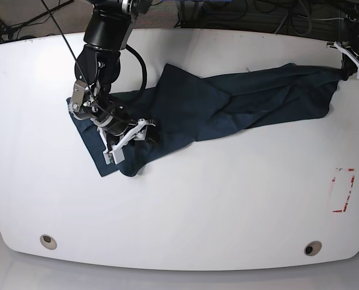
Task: Fold the T-shirt properly
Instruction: 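Release with the right gripper and regrasp the shirt near its hem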
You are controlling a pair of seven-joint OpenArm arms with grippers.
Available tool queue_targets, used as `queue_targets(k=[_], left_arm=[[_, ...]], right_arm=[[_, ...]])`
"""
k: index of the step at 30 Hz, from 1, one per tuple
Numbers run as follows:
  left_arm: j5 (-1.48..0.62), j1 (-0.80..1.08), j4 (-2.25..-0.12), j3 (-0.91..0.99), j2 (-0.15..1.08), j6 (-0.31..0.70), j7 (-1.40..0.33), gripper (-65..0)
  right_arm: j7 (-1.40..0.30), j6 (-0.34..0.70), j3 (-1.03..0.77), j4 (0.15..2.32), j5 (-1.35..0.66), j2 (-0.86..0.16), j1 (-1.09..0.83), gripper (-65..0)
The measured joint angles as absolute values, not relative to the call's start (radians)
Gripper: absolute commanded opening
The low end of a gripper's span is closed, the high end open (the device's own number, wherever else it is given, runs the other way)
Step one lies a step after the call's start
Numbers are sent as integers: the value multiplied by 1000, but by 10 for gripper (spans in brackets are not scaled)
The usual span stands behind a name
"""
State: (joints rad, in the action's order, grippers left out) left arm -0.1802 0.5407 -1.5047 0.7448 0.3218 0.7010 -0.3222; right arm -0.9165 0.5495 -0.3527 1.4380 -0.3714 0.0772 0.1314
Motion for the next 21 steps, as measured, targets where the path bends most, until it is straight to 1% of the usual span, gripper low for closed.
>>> queue_targets(k=[4,6,7,9,10,11,17,21], left_arm=[[-180,540,-1505,745,323,701,-322,-650],[-180,541,-1505,745,322,701,-323,-650],[-180,541,-1505,745,322,701,-323,-650],[-180,541,-1505,745,323,701,-322,-650],[-180,540,-1505,745,322,701,-322,-650],[-180,540,-1505,744,322,701,-322,-650],[-180,537,-1507,744,322,701,-322,-650],[-175,500,-1546,743,316,701,-336,-650]], right_arm=[[-879,550,-352,1367,-374,75,167,-312],[-857,549,-352,1331,-373,75,178,-355],[-855,550,-352,1319,-374,75,179,-401],[-856,550,-349,1308,-374,75,177,-556],[-857,550,-348,1311,-370,74,175,-614],[-858,550,-347,1316,-370,74,172,-650],[-864,550,-347,1357,-381,66,163,-650],[-902,550,-347,1464,-389,20,135,-650]])
